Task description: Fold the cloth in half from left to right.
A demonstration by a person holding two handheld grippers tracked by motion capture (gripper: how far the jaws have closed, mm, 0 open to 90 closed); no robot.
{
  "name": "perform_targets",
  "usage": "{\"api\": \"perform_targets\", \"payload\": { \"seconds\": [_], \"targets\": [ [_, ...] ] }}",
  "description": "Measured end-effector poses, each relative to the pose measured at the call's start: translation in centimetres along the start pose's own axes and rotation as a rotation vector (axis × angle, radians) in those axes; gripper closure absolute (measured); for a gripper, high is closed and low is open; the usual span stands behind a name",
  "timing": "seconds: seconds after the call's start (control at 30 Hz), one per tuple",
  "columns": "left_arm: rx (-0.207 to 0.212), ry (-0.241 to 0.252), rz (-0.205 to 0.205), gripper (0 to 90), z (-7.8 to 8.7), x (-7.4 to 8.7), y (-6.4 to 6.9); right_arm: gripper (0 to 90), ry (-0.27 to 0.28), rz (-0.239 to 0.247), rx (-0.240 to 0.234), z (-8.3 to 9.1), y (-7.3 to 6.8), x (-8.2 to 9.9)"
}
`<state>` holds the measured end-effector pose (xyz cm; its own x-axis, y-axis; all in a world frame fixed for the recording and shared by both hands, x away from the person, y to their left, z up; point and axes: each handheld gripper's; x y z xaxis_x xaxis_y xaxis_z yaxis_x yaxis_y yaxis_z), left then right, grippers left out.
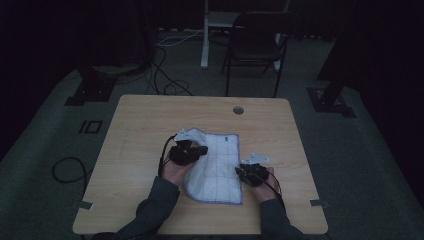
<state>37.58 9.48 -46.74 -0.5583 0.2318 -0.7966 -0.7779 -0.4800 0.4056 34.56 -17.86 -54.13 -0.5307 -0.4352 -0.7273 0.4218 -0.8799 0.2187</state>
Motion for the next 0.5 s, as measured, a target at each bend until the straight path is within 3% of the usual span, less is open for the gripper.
{"api": "perform_targets", "payload": {
  "seconds": [0.5],
  "targets": [
    [0.027, -0.029, -0.007, 86.9, -2.4, -0.4, 0.5, 70.8, 0.0, -0.004, -0.002, 0.0, 0.1, 0.1]
  ]
}}
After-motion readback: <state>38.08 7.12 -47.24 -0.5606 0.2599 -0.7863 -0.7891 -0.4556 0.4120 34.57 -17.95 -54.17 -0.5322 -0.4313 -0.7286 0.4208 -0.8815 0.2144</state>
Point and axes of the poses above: each handheld gripper's, and its own axes: z roughly backward along the jaws, x roughly out of its underside, y roughly to its right, and after that the axes turned 15 degrees about x, right-handed
